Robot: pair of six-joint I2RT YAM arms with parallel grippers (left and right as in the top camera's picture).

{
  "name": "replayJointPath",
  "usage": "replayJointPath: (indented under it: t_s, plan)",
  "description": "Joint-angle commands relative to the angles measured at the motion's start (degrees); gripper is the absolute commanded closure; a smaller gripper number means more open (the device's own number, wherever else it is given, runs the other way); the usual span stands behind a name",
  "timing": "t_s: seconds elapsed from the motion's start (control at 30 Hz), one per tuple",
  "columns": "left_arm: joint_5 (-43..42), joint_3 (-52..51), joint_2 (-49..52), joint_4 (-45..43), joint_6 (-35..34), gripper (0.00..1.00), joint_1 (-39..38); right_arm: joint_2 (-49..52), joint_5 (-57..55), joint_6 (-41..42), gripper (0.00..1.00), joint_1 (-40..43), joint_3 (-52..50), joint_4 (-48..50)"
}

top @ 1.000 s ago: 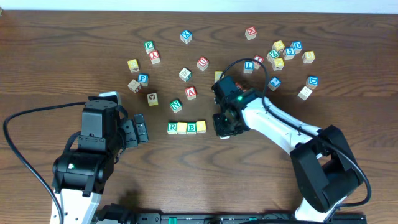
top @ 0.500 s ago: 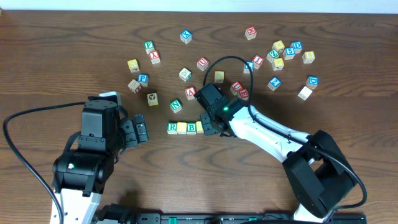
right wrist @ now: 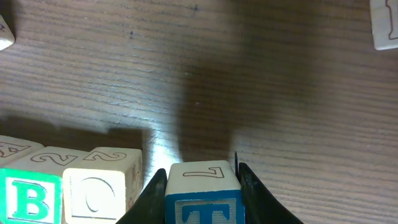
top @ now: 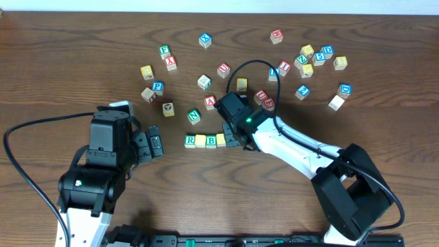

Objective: Spell out ROBOT
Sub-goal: 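Lift the T block and carry it to the right of the O block, then lower the T block beside the O block and open the right gripper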

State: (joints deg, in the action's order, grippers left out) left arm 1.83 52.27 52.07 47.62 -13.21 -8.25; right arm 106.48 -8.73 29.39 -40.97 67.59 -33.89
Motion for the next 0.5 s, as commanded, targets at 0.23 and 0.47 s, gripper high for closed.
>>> replayJointPath:
  t_s: [0.23,0.47]
  plan:
    - [0.28,1.27,0.02,0.13,0.72,0.0,0.31,0.04,-1.88,3.52,0.9,-2.21,-2.69,1.53]
    - [0.28,1.27,0.02,0.13,0.7,0.0,0.31,0.04,-2.12,4.59,0.89,-2.21,-4.02,3.34]
